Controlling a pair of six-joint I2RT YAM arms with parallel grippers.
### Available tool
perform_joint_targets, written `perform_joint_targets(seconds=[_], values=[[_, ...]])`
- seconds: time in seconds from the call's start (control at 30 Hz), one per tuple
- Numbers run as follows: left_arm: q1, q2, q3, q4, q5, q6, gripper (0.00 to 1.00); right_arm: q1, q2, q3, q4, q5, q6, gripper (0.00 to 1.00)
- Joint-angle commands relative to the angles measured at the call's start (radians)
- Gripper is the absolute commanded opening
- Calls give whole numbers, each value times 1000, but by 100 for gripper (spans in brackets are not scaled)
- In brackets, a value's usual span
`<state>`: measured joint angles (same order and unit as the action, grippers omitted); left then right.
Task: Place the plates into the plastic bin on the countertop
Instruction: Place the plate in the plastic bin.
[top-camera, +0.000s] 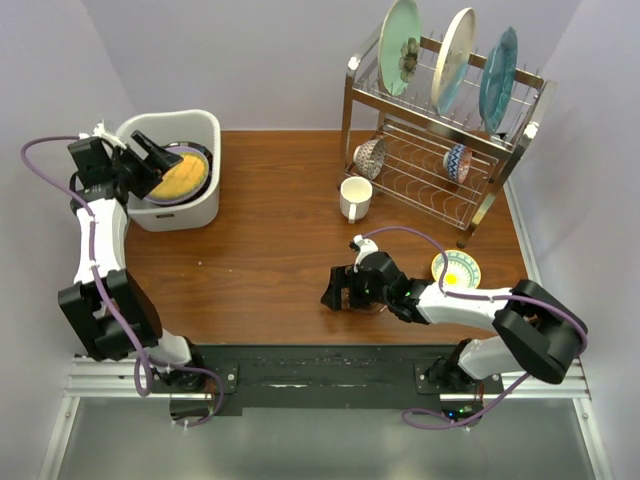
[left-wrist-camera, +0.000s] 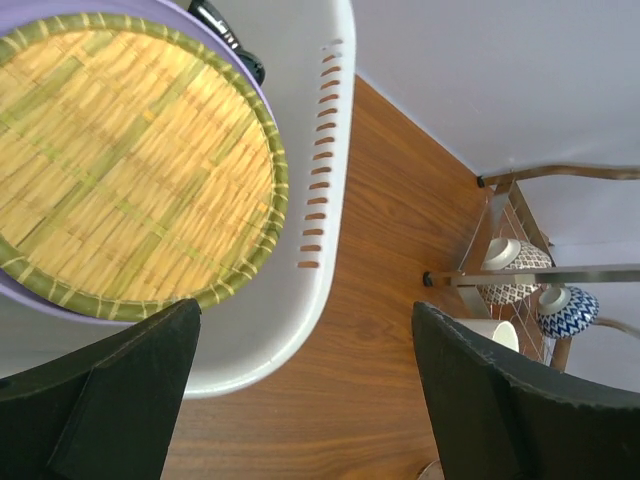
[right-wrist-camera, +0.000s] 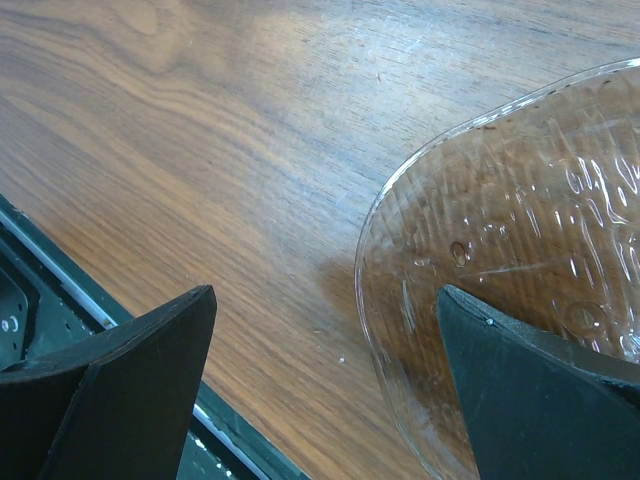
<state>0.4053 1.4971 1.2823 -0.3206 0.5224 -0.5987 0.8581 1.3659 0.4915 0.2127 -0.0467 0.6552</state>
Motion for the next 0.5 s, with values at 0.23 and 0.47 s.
perform_joint_targets(seconds=[0.23,0.47], values=[[1,-132,-18,-25,59,54,92,4,-22,7,-32,-2,6,96],[-74,-266,-180,-8,99,60,92,6,-13,7,-21,-15,12,96]])
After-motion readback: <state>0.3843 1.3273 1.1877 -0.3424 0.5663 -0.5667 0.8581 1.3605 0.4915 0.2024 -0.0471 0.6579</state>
